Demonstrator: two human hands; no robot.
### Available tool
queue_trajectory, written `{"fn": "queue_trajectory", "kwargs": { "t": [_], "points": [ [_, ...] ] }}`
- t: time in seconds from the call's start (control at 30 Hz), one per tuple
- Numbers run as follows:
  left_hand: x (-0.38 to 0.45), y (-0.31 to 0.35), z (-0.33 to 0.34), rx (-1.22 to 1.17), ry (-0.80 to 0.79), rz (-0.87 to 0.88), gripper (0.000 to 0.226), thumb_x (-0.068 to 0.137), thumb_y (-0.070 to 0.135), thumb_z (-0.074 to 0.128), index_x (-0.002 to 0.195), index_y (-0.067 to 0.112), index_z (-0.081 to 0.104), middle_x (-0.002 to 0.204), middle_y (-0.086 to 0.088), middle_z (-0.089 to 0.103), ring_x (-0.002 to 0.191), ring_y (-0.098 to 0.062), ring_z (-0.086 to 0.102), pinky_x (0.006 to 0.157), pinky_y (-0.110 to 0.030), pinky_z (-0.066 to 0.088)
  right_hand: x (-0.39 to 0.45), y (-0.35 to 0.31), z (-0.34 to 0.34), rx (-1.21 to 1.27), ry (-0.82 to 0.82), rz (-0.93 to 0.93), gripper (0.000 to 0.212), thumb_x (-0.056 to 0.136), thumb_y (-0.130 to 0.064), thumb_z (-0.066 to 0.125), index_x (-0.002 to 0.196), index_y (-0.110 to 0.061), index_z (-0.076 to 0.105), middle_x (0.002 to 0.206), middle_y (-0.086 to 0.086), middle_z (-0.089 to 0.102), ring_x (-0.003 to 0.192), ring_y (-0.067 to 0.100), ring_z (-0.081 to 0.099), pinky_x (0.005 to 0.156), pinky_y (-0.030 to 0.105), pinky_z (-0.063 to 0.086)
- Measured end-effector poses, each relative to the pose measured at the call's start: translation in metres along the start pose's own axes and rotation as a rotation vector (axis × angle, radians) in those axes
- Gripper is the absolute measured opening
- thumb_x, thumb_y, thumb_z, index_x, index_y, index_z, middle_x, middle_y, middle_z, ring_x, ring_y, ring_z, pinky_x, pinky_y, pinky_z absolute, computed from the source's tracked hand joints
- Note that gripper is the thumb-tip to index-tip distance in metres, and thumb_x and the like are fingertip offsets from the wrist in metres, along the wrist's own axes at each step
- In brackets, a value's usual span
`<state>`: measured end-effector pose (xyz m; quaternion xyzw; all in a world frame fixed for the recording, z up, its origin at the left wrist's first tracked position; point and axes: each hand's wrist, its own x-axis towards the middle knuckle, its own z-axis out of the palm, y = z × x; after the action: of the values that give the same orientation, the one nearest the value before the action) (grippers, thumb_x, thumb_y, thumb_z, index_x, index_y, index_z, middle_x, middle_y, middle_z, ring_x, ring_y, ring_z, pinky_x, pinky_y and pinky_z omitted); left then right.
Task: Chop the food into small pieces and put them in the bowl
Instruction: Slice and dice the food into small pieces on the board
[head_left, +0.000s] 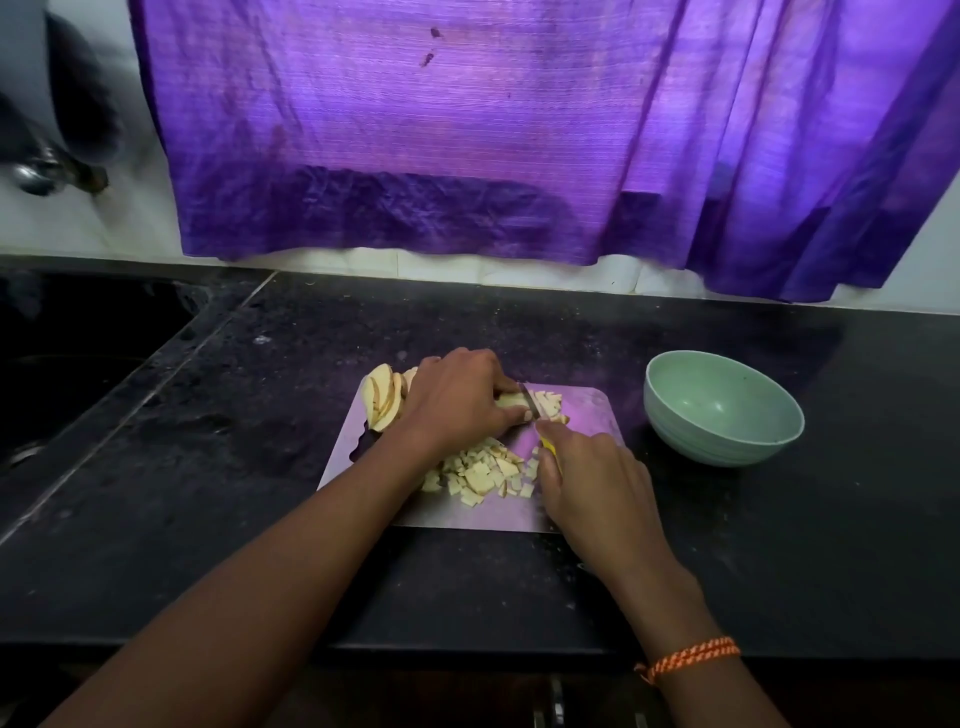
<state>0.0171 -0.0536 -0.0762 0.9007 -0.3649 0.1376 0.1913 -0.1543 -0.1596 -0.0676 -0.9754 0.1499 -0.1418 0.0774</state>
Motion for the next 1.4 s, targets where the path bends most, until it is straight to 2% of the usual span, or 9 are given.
{"fn": "queue_trajectory", "kwargs": {
  "t": [0.33,0.47,0.6,0.7,0.83,1.03,1.27,1.4],
  "points": [
    [0.0,0.004,0.003,0.041,0.038,-0.035,0.046,0.089,0.067,0.073,0.119,0.033,0.081,0.11,0.014,0.074,0.102,-0.012,0.062,0.083,-0.04,0.047,-0.032,0.009,-0.006,0.064,0.002,0.039,0.046,0.107,-0.043,0.038,0.153,-0.042,0.039,0.107,0.004,0.067,0.097,0.027,0.064,0.07,0.036,0.035],
    [0.0,0.003,0.001,0.021,0.03,-0.021,0.045,0.09,0.064,0.074,0.12,0.031,0.081,0.111,0.014,0.074,0.104,-0.012,0.063,0.082,-0.039,0.044,-0.043,0.016,-0.006,0.119,0.047,0.029,0.046,0.105,-0.046,0.041,0.151,-0.043,0.044,0.101,0.004,0.069,0.09,0.028,0.063,0.071,0.038,0.045],
    [0.001,0.001,-0.006,0.01,0.008,-0.015,0.047,0.089,0.063,0.075,0.122,0.031,0.08,0.117,0.013,0.076,0.109,-0.015,0.066,0.093,-0.042,0.05,-0.033,0.009,-0.008,0.157,0.105,0.054,0.045,0.106,-0.042,0.042,0.151,-0.041,0.045,0.101,0.005,0.069,0.078,0.022,0.05,0.067,0.035,0.035],
    [0.003,-0.005,-0.011,0.007,-0.016,-0.032,0.046,0.088,0.061,0.077,0.122,0.029,0.081,0.118,0.012,0.077,0.109,-0.015,0.067,0.098,-0.043,0.051,-0.016,0.005,-0.006,0.123,0.12,0.035,0.044,0.105,-0.041,0.042,0.15,-0.04,0.047,0.101,0.006,0.069,0.087,0.026,0.06,0.066,0.035,0.036],
    [0.004,-0.008,-0.013,0.004,-0.044,-0.02,0.046,0.088,0.062,0.077,0.122,0.03,0.081,0.119,0.012,0.077,0.106,-0.014,0.068,0.096,-0.041,0.053,0.0,0.0,-0.002,0.099,0.066,0.009,0.044,0.107,-0.04,0.039,0.15,-0.039,0.046,0.111,0.005,0.069,0.093,0.025,0.06,0.069,0.035,0.036],
    [0.003,-0.007,-0.01,-0.024,-0.021,-0.008,0.041,0.089,0.057,0.078,0.119,0.03,0.082,0.115,0.012,0.078,0.103,-0.014,0.068,0.094,-0.042,0.053,0.003,-0.003,0.001,0.063,0.051,-0.005,0.044,0.108,-0.038,0.038,0.152,-0.037,0.043,0.108,0.005,0.07,0.094,0.026,0.063,0.066,0.035,0.036],
    [0.003,-0.008,-0.008,-0.03,-0.033,-0.006,0.035,0.09,0.054,0.078,0.117,0.032,0.082,0.111,0.012,0.079,0.096,-0.014,0.068,0.084,-0.038,0.056,0.003,-0.009,0.0,0.026,0.012,0.033,0.044,0.109,-0.035,0.036,0.153,-0.034,0.043,0.105,0.004,0.069,0.084,0.021,0.056,0.065,0.035,0.036],
    [0.003,-0.008,-0.006,-0.015,-0.023,-0.021,0.034,0.09,0.055,0.078,0.116,0.033,0.082,0.11,0.012,0.079,0.097,-0.015,0.069,0.086,-0.04,0.056,0.005,-0.011,-0.001,0.023,-0.029,0.023,0.042,0.109,-0.033,0.04,0.15,-0.031,0.046,0.106,0.003,0.068,0.083,0.017,0.053,0.066,0.034,0.04]
  ]
}}
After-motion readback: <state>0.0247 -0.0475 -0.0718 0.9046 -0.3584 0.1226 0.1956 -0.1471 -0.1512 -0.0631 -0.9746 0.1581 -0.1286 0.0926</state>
